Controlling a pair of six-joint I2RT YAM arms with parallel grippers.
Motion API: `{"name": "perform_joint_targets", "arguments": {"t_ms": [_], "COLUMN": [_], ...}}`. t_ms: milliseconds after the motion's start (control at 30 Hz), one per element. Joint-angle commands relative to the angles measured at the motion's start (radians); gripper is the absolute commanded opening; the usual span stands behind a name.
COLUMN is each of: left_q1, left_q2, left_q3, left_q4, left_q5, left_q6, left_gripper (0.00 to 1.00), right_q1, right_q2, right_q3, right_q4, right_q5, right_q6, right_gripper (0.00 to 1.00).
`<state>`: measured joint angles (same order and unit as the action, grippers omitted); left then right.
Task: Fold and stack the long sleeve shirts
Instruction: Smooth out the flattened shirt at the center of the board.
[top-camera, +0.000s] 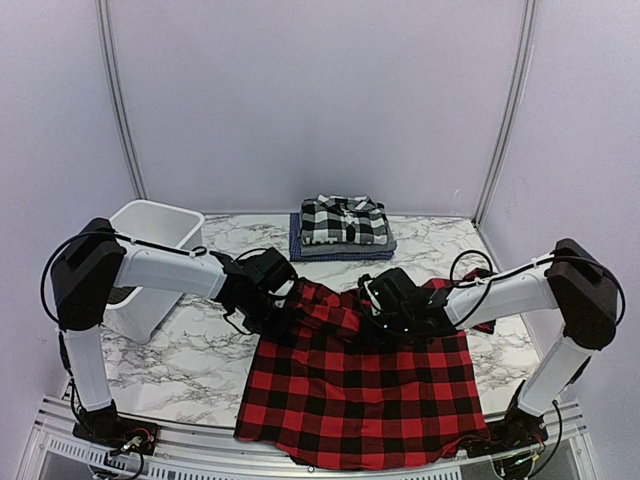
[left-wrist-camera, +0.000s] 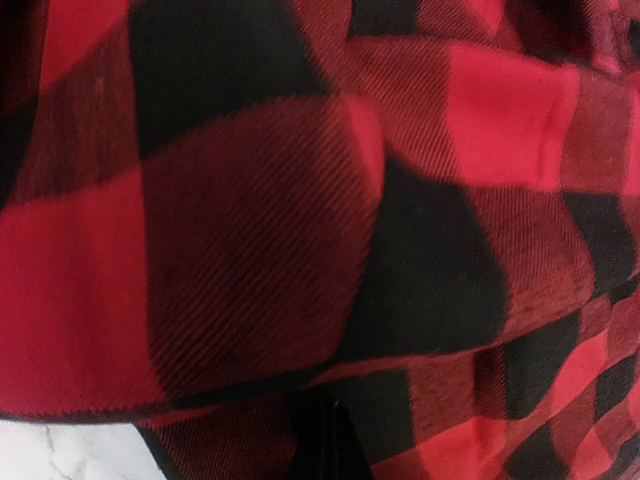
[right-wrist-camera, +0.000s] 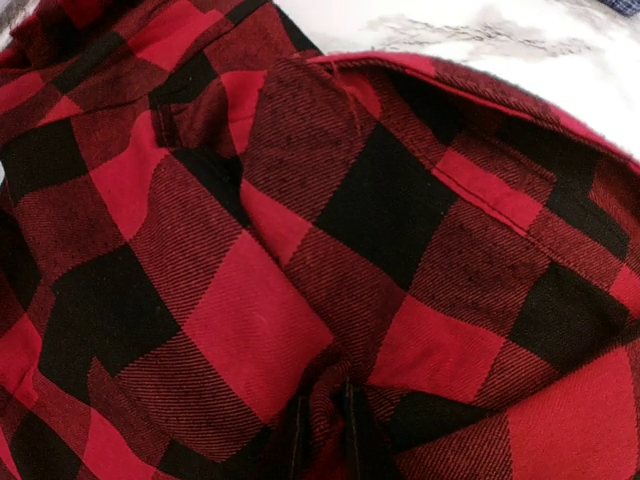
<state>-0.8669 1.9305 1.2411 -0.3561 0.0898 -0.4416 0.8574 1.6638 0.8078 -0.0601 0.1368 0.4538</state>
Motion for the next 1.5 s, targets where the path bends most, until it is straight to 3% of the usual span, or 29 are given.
{"name": "perform_joint_targets", "arguments": {"t_ms": [0,200,333,700,1033,1467], "left_q1": [-0.006,-0.020,-0.024,-0.033,-0.035,-0.034], "left_q2": [-0.019,-0.035,-0.045,-0.049,-0.047,-0.043], "left_q3": [-0.088,-0.163,-0.184,-0.190,-0.190,-0.182], "left_q4": [0.042,0.072,0.088,0.094,0.095,0.095], "left_q5": [0.005,-0.002,-0.005,-0.005,-0.004,0.001], "left_q6": [-0.056,-0.087,-0.098,-0.097,-0.096,-0.095], "left_gripper": [0.00,0.00,0.00,0.00,0.00,0.00], "right_q1": [0.005,-0.024,-0.099,-0.183,-0.190,-0.189], "right_q2": [-0.004,-0.143,-0.176,0.111,0.174,0.268], "right_q3": [-0.024,0.060,0.174,0.426,0.397,0.408], "right_q4": [0.028,-0.065,-0.117,-0.215,-0.192,-0.129], "right_q5": [-0.041,-0.028,-0.010,-0.009,0.012,0.076], "right_q6": [0.048,0.009,-0.068,-0.354,-0.432,-0.526], "right_gripper": [0.17,0.43,0.52,0.58,0.64,0.58]}}
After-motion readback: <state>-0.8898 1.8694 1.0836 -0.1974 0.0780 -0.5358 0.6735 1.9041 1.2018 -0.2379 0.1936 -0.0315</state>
